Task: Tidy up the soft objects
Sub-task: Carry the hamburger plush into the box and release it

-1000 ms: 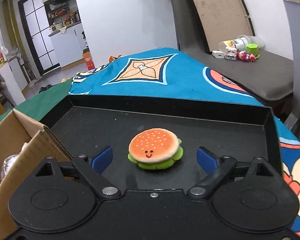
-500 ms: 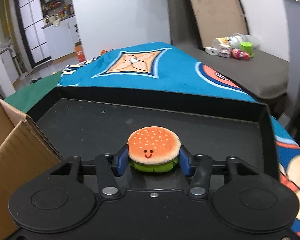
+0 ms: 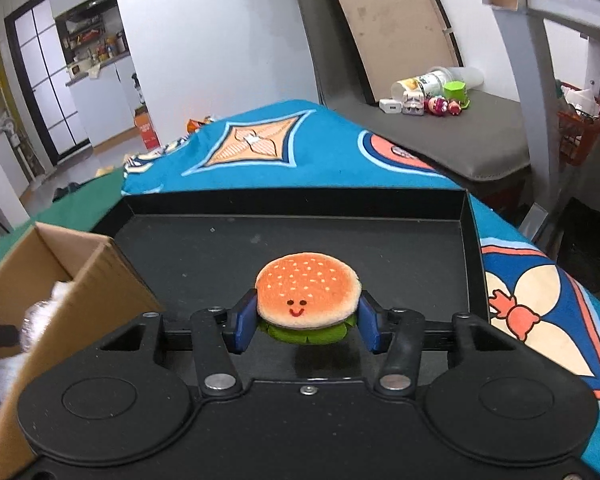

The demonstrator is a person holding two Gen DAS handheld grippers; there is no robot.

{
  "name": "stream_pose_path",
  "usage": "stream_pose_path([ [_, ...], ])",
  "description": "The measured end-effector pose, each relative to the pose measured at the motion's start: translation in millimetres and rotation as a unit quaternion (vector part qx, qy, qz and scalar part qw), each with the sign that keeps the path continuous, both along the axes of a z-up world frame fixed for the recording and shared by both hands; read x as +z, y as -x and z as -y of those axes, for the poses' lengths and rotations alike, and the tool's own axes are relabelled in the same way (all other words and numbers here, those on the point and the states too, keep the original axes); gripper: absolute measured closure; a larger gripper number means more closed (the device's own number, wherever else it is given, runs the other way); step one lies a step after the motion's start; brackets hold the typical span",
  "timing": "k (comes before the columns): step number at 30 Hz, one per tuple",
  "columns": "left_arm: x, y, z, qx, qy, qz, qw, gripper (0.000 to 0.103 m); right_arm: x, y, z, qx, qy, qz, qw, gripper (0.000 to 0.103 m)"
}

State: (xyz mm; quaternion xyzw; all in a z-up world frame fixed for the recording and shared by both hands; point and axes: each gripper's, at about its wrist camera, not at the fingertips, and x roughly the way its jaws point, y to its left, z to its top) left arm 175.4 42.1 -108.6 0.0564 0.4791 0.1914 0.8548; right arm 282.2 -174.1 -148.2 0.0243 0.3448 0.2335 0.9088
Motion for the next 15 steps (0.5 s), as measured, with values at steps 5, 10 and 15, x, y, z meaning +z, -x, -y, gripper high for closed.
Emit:
stream_pose_path([
  [5, 0, 2, 0, 0.001, 0.001, 0.001, 1.0000, 0.041, 13, 12, 1, 0.007, -0.015, 0.008, 1.000, 0.053],
  [10, -2, 6, -2, -0.001, 0.010, 0.000, 0.9999, 0.041, 23, 23, 0, 0.014, -0.025, 0.014, 0.999, 0.053],
  [15, -2, 10, -5, -0.002, 0.018, 0.001, 0.9998, 0.041, 34, 33, -4, 0.023, -0.031, 0.021, 0.999, 0.053],
])
